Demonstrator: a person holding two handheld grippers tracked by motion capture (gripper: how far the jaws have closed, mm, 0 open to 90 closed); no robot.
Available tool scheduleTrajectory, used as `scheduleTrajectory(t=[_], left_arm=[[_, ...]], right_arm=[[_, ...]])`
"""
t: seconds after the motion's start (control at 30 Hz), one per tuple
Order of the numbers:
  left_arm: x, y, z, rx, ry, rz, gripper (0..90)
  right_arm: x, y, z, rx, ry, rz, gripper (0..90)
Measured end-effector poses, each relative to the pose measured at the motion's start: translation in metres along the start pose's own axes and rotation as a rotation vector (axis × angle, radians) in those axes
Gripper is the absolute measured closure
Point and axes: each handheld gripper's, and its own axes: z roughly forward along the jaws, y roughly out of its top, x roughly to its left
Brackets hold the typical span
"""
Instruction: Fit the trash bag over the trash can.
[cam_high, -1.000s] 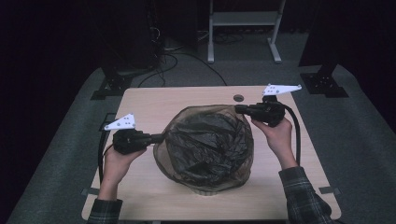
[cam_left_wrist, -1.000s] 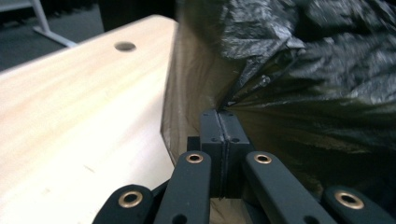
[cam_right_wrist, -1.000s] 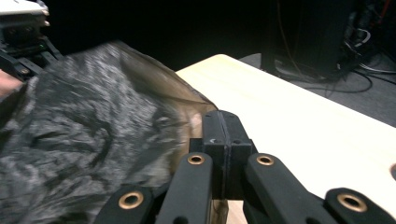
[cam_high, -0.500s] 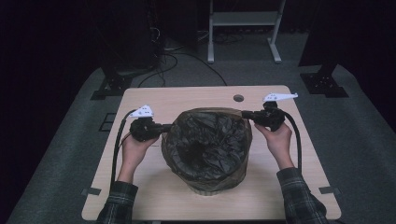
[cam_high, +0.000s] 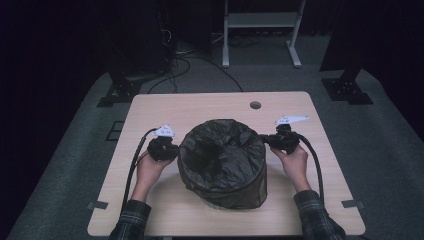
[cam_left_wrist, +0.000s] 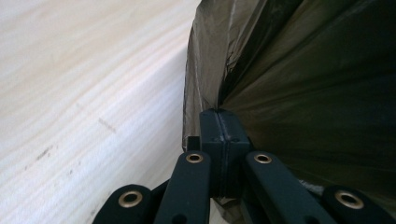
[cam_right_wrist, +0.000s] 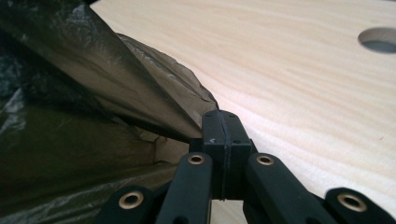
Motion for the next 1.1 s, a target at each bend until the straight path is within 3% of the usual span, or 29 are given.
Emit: scheduleTrajectory(t=[0.17, 0.23, 0.27, 0.3, 0.33, 0.4, 0.47, 0.53, 0.67, 0.7, 0.77, 0.83, 1.07, 1.1], left_arm=[[-0.001, -0.011, 0.009, 0.054, -0.004, -0.001, 89.8], [0.001, -0.013, 0.008, 0.045, 0.004, -0.008, 88.3], [0.001, -0.013, 0.008, 0.045, 0.004, -0.008, 83.5], [0.002, -0.013, 0.002, 0.026, 0.013, -0.020, 78.6], [0.002, -0.013, 0.002, 0.026, 0.013, -0.020, 75.9], [0.002, -0.010, -0.010, -0.020, 0.006, -0.029, 68.2], [0.001, -0.009, -0.015, -0.027, 0.004, -0.023, 60.9], [-0.001, -0.008, -0.028, -0.042, -0.016, -0.022, 52.7], [-0.006, -0.008, -0.039, -0.051, -0.036, -0.013, 43.1], [-0.011, -0.009, -0.046, -0.045, -0.044, 0.000, 35.5], [-0.014, -0.011, -0.049, -0.051, -0.050, 0.006, 32.5], [-0.022, -0.017, -0.056, -0.042, -0.057, 0.030, 21.1], [-0.038, -0.034, -0.069, -0.036, -0.045, 0.058, 6.8], [-0.041, -0.038, -0.071, -0.032, -0.042, 0.063, 5.4]], right_arm=[[-0.001, -0.010, 0.008, 0.034, -0.004, 0.003, 89.9], [-0.002, -0.013, 0.009, 0.038, -0.004, 0.007, 89.7], [-0.002, -0.013, 0.009, 0.038, -0.004, 0.007, 89.7], [-0.003, -0.013, 0.007, 0.034, 0.003, 0.012, 75.9], [-0.003, -0.013, 0.007, 0.034, 0.003, 0.012, 75.9], [-0.001, -0.009, -0.001, 0.001, -0.007, 0.006, 61.8], [0.000, -0.007, -0.005, -0.009, -0.012, 0.003, 57.8], [0.003, -0.002, -0.018, -0.039, -0.011, -0.001, 47.8], [0.007, 0.002, -0.032, -0.069, -0.005, -0.009, 42.6], [0.011, 0.005, -0.041, -0.086, -0.010, -0.016, 39.2], [0.012, 0.006, -0.046, -0.096, -0.006, -0.019, 38.1], [0.018, 0.009, -0.061, -0.131, 0.005, -0.021, 32.6], [0.034, 0.017, -0.084, -0.152, 0.019, -0.059, 17.1], [0.042, 0.022, -0.091, -0.160, 0.025, -0.078, 13.4]])
